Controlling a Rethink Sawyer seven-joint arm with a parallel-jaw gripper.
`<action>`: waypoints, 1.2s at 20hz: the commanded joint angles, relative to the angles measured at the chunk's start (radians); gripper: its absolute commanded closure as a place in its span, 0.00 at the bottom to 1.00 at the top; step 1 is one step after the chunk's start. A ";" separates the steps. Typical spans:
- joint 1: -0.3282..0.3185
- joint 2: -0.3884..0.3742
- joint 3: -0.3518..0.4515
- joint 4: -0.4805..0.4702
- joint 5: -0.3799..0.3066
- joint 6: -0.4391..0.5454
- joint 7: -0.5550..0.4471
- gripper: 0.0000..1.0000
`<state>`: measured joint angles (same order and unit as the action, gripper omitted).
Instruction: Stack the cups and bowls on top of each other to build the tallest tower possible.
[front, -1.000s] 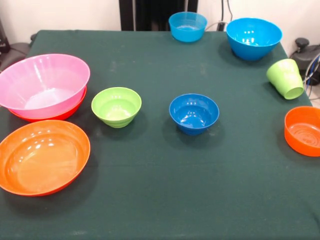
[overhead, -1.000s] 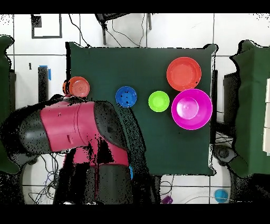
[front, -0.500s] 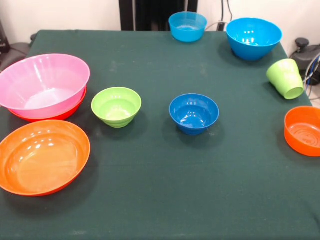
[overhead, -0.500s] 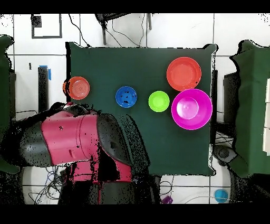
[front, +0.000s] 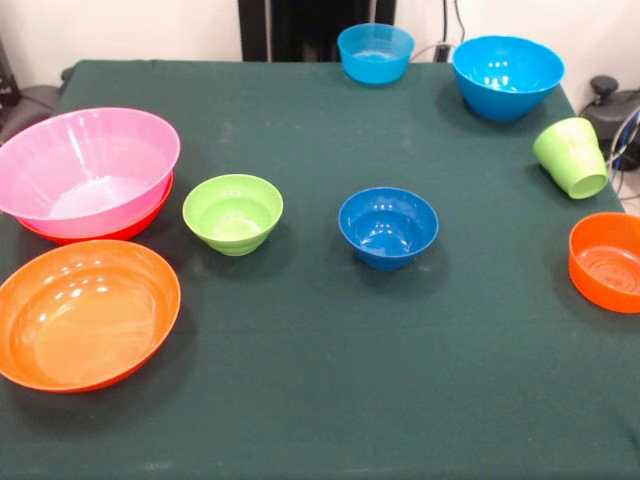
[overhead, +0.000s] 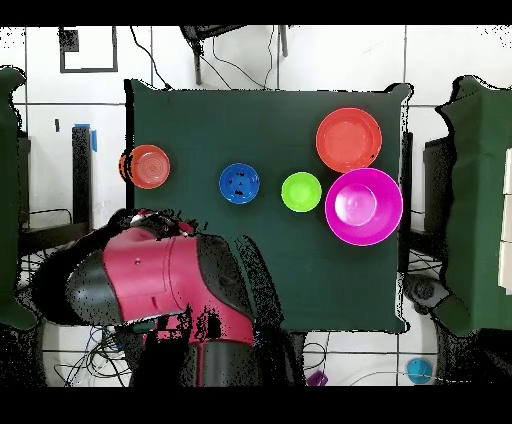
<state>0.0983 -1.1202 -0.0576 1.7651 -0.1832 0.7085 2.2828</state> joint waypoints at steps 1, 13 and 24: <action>-0.041 0.052 0.042 0.180 -0.079 -0.062 -0.072 0.00; -0.191 0.007 0.126 0.248 -0.025 0.056 -0.241 0.00; -0.299 0.013 0.220 0.269 -0.015 0.133 -0.285 0.00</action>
<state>-0.1605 -1.1477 0.0292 1.9450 -0.1827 0.6887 2.2826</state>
